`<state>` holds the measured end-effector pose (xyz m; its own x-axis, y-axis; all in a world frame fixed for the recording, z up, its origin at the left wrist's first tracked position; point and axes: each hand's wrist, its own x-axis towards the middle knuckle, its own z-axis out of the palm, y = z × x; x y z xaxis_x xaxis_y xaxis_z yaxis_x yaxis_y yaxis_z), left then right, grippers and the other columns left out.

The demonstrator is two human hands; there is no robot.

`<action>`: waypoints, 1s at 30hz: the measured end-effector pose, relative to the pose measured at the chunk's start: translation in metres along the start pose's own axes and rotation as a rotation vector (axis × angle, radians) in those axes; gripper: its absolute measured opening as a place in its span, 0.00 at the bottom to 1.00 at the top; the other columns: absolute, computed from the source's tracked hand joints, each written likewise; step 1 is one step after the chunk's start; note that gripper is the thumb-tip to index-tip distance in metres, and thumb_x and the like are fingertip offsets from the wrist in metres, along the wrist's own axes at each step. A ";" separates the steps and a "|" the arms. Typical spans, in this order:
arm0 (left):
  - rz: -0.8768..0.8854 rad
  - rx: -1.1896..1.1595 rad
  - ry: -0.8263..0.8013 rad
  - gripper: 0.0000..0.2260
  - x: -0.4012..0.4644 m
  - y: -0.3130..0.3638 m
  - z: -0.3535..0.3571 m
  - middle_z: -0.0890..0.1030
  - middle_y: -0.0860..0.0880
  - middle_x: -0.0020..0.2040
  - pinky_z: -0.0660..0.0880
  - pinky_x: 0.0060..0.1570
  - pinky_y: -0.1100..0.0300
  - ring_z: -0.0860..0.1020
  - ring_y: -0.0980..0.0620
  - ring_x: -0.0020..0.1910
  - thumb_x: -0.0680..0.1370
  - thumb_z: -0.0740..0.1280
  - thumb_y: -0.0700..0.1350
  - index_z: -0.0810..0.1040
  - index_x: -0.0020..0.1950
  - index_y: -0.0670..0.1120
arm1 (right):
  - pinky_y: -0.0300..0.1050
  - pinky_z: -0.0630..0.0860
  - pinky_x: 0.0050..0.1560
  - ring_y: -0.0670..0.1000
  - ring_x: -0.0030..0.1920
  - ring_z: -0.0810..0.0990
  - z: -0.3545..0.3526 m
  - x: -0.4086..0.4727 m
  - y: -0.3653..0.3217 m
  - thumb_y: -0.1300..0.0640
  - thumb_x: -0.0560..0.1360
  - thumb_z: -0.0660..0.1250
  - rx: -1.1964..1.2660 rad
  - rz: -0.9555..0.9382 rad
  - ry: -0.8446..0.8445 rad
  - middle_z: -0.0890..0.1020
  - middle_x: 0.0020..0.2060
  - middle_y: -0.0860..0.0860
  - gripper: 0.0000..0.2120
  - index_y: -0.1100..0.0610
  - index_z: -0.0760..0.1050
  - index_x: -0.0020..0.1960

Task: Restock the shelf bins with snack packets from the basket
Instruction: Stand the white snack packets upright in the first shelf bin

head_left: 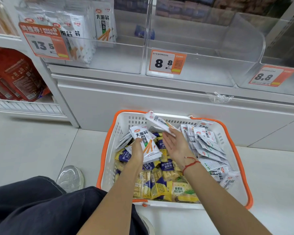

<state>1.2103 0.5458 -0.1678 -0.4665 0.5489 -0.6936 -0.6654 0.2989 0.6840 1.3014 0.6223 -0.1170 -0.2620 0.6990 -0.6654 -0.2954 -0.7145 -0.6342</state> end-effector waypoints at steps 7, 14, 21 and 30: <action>0.036 -0.019 0.048 0.27 0.017 0.004 0.004 0.79 0.39 0.57 0.72 0.62 0.41 0.78 0.38 0.57 0.71 0.54 0.57 0.71 0.65 0.45 | 0.43 0.80 0.38 0.52 0.40 0.81 0.013 -0.008 0.027 0.69 0.72 0.69 -0.409 -0.235 0.039 0.80 0.51 0.59 0.23 0.53 0.67 0.61; 0.179 -0.141 0.013 0.19 -0.024 0.056 0.012 0.80 0.40 0.58 0.75 0.53 0.49 0.79 0.42 0.52 0.82 0.51 0.50 0.75 0.64 0.44 | 0.35 0.69 0.38 0.45 0.43 0.77 0.035 -0.022 0.016 0.53 0.69 0.74 -0.909 -0.544 -0.011 0.79 0.42 0.45 0.10 0.55 0.80 0.47; 0.279 -0.090 -0.003 0.15 -0.047 0.102 0.003 0.82 0.43 0.47 0.76 0.49 0.50 0.80 0.42 0.47 0.79 0.61 0.53 0.79 0.59 0.46 | 0.37 0.71 0.40 0.50 0.48 0.77 0.083 -0.039 -0.018 0.54 0.70 0.73 -1.112 -0.583 -0.230 0.78 0.48 0.51 0.13 0.57 0.74 0.50; 0.513 0.034 -0.095 0.15 -0.084 0.190 -0.024 0.81 0.48 0.29 0.73 0.24 0.67 0.79 0.53 0.25 0.80 0.54 0.47 0.79 0.48 0.46 | 0.49 0.73 0.60 0.52 0.55 0.78 0.172 -0.086 -0.058 0.55 0.81 0.54 -1.247 -0.572 -0.546 0.79 0.55 0.51 0.13 0.54 0.69 0.64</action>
<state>1.1093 0.5382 0.0147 -0.6718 0.6992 -0.2447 -0.3452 -0.0032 0.9385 1.1827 0.6091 0.0449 -0.7738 0.6113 -0.1661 0.4138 0.2893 -0.8632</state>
